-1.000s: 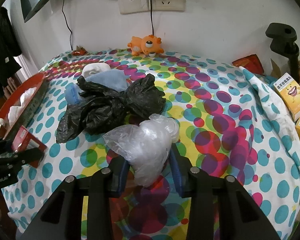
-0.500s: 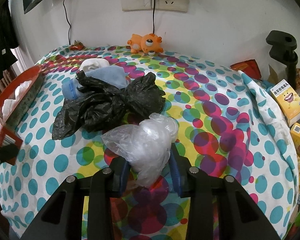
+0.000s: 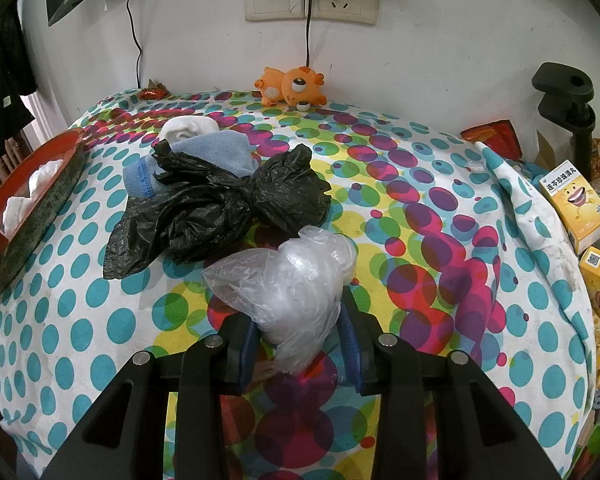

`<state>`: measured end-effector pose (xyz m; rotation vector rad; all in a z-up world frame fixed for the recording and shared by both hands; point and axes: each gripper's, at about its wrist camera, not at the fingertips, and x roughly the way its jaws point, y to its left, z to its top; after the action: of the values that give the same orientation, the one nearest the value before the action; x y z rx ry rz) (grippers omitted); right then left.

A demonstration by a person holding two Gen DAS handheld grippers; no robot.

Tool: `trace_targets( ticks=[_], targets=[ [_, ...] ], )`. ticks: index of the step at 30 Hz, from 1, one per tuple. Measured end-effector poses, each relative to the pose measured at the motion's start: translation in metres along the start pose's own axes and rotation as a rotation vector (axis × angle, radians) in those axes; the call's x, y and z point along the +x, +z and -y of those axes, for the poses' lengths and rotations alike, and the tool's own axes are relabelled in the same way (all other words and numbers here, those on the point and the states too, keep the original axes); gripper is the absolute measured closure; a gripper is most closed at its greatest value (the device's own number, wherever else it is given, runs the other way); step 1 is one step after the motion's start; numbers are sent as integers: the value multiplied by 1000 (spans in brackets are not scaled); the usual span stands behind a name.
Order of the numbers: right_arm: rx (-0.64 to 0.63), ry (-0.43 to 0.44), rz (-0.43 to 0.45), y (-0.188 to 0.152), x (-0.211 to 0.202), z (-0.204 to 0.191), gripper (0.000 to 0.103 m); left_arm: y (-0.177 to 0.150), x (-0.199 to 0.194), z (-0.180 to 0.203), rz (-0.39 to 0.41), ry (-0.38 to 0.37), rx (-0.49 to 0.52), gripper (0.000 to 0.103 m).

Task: Organize objects
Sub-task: 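Carry the red MARUBI box over the red tray with the left tool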

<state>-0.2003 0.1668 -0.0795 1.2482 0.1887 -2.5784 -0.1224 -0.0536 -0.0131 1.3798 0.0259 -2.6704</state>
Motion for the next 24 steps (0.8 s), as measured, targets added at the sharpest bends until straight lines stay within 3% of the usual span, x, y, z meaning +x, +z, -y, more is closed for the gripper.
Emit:
trace_targets(
  ticks=[24],
  targets=[
    [-1,-3,0,0,0,-1,69,-7,2,-94,-26,57,-201,59]
  ],
)
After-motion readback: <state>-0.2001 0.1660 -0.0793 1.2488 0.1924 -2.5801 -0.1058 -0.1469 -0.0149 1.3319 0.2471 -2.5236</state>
